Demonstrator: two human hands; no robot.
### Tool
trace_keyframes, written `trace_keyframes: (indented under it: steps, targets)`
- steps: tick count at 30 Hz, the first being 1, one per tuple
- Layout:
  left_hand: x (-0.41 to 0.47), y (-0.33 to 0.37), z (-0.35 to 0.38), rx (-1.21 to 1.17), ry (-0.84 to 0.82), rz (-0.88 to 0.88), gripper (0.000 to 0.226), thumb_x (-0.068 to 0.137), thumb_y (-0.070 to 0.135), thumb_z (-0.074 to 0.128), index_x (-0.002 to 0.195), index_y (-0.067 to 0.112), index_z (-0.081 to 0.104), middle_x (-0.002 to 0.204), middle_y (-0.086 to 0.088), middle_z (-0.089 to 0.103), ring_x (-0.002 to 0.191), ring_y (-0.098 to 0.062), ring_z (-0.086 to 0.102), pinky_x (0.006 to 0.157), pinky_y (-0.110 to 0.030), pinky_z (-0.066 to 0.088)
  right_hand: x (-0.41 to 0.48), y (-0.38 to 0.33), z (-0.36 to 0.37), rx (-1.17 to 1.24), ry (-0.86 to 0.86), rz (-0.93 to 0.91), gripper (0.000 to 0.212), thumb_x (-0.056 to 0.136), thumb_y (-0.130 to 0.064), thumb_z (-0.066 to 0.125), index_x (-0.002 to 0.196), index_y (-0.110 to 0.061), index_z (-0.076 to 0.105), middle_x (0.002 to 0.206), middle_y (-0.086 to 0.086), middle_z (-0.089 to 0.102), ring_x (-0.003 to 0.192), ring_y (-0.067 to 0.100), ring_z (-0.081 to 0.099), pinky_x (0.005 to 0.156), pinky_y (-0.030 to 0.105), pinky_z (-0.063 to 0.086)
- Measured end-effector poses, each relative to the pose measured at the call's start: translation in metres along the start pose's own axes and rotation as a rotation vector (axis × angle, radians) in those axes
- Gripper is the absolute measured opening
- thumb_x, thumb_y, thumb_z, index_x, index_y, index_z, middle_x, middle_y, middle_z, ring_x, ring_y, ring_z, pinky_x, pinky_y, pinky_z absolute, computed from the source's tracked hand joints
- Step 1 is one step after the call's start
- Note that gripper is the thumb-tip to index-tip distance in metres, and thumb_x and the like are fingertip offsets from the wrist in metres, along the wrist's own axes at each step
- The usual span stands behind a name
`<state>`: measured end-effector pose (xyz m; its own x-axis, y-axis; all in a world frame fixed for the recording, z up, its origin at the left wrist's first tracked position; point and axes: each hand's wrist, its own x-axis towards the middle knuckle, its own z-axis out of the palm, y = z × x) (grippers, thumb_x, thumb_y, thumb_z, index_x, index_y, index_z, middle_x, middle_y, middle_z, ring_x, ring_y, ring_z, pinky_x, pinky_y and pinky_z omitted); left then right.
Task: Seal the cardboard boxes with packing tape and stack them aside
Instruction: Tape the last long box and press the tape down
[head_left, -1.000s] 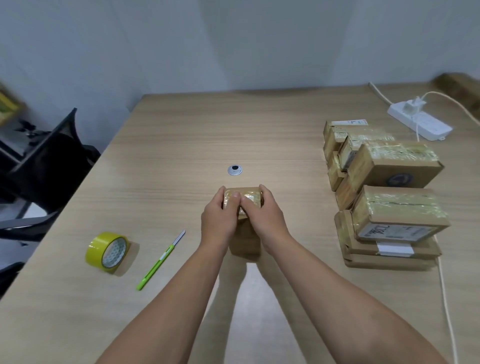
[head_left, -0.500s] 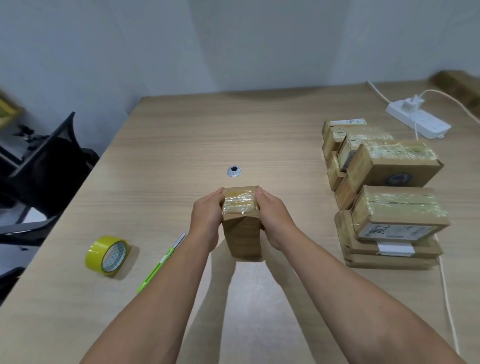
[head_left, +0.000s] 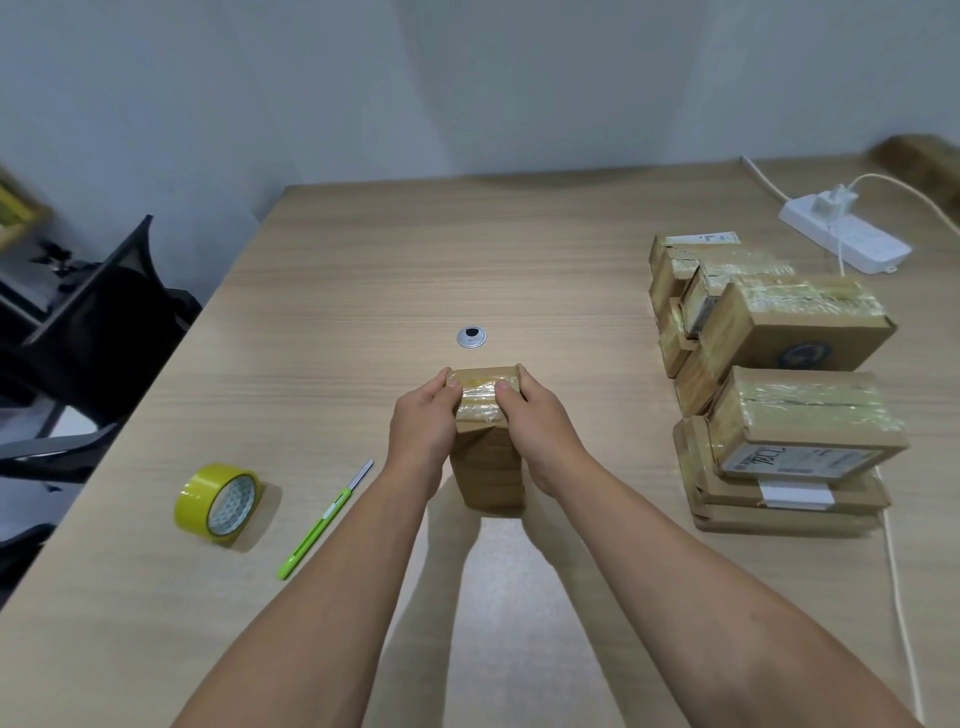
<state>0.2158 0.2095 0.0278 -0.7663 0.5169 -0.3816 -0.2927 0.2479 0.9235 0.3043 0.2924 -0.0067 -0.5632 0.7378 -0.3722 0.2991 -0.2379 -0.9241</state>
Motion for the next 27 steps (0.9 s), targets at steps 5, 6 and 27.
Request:
trace_keyframes:
  steps: [5, 6, 27]
  targets:
    - [0.003, 0.002, -0.001, -0.085, -0.005, -0.025, 0.035, 0.099, 0.008, 0.054, 0.133, 0.007, 0.062, 0.118, -0.005, 0.071, 0.104, -0.019, 0.069, 0.098, -0.038, 0.054, -0.009, -0.008, -0.003, 0.042, -0.006, 0.007, 0.093, 0.072, -0.066, 0.045, 0.156, -0.029, 0.031, 0.151, -0.005, 0.05, 0.135, 0.015, 0.049, 0.115, 0.043, 0.039]
    - [0.002, 0.002, -0.001, -0.099, -0.008, -0.029, 0.035, 0.099, 0.009, 0.053, 0.133, 0.007, 0.062, 0.121, -0.007, 0.07, 0.107, -0.021, 0.069, 0.1, -0.04, 0.054, -0.013, -0.012, -0.004, 0.041, -0.008, 0.004, 0.086, 0.08, -0.061, 0.046, 0.157, -0.027, 0.029, 0.153, -0.004, 0.047, 0.138, 0.015, 0.047, 0.117, 0.043, 0.037]
    - [-0.004, -0.035, -0.039, -0.438, -0.153, -0.179, 0.034, 0.104, 0.036, 0.045, 0.126, 0.017, 0.064, 0.114, -0.01, 0.073, 0.099, -0.027, 0.07, 0.078, -0.042, 0.058, -0.029, 0.034, -0.046, -0.033, 0.097, 0.335, 0.095, 0.089, -0.065, 0.06, 0.161, -0.024, 0.014, 0.163, 0.002, 0.027, 0.145, 0.029, 0.034, 0.1, 0.04, 0.039]
